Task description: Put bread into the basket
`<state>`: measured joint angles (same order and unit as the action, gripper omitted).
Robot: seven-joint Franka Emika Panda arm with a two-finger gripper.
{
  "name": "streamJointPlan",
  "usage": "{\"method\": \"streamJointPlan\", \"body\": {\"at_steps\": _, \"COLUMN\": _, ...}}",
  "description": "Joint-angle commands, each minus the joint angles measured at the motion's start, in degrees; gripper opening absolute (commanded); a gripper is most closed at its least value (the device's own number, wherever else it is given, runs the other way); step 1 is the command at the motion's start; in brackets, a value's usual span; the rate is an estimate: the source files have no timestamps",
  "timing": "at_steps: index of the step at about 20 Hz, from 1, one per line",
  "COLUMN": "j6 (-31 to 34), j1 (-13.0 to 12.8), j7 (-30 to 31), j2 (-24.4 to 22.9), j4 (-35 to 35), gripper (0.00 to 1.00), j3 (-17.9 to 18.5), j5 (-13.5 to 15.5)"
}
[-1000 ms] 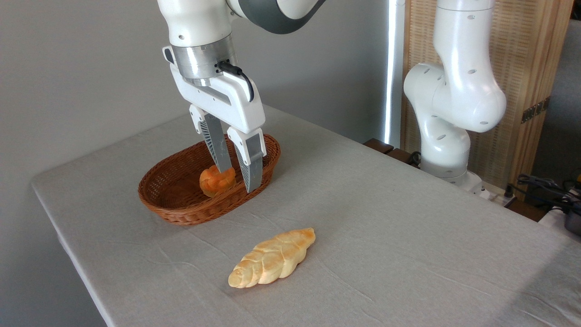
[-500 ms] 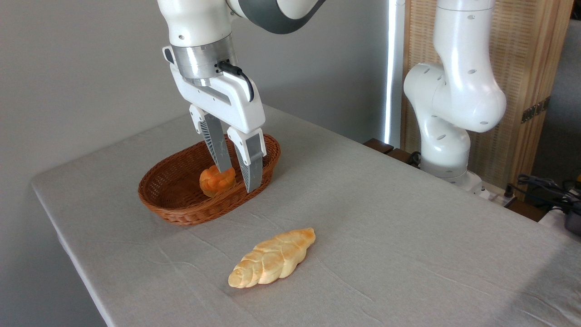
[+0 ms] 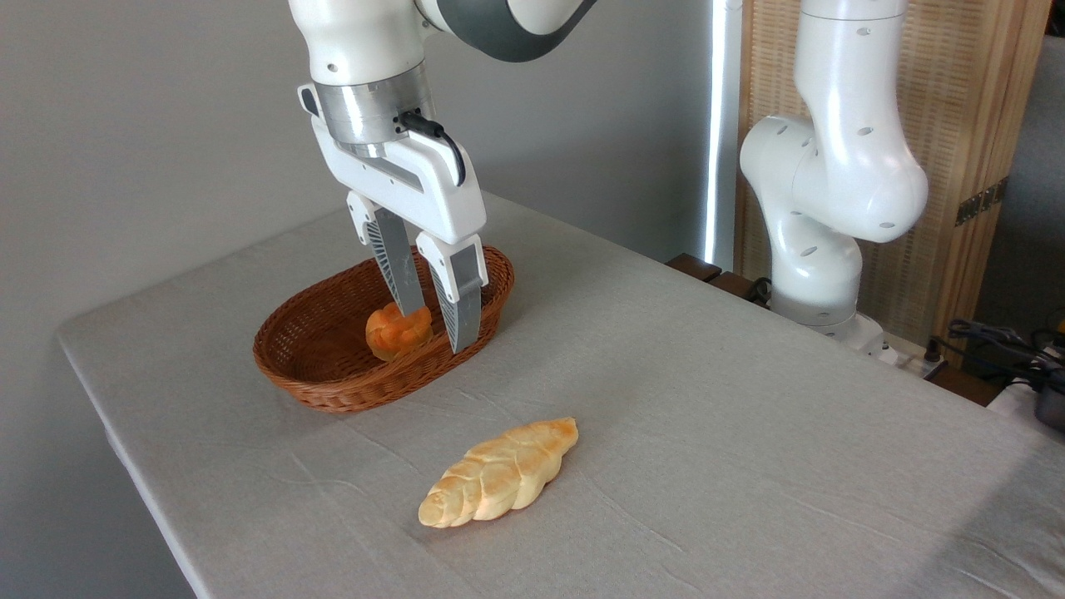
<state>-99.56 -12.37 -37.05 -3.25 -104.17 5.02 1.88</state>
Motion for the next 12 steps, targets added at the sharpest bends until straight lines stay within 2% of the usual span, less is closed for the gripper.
{"method": "streamJointPlan", "body": {"at_steps": 1, "j6": 1.4, "j1": -0.3, "j7": -1.6, "j2": 0.4, "j4": 1.5, "gripper": 1.0, "j3": 0.7, "j5": 0.0}}
{"method": "streamJointPlan", "body": {"at_steps": 6, "j6": 1.2, "j1": -0.3, "j7": -2.3, "j2": -1.4, "j4": -0.9, "gripper": 1.0, "j3": 1.7, "j5": -0.1}}
{"method": "streamJointPlan", "body": {"at_steps": 8, "j6": -2.8, "j1": -0.3, "j7": -3.6, "j2": -1.9, "j4": -5.2, "gripper": 1.0, "j3": 3.3, "j5": -0.2}}
{"method": "streamJointPlan", "body": {"at_steps": 10, "j6": -7.6, "j1": -0.3, "j7": -5.2, "j2": -5.3, "j4": -11.4, "gripper": 1.0, "j3": 5.2, "j5": -0.6}}
{"method": "streamJointPlan", "body": {"at_steps": 12, "j6": -11.0, "j1": -0.3, "j7": -7.3, "j2": -6.7, "j4": -15.7, "gripper": 1.0, "j3": 7.3, "j5": -0.6}}
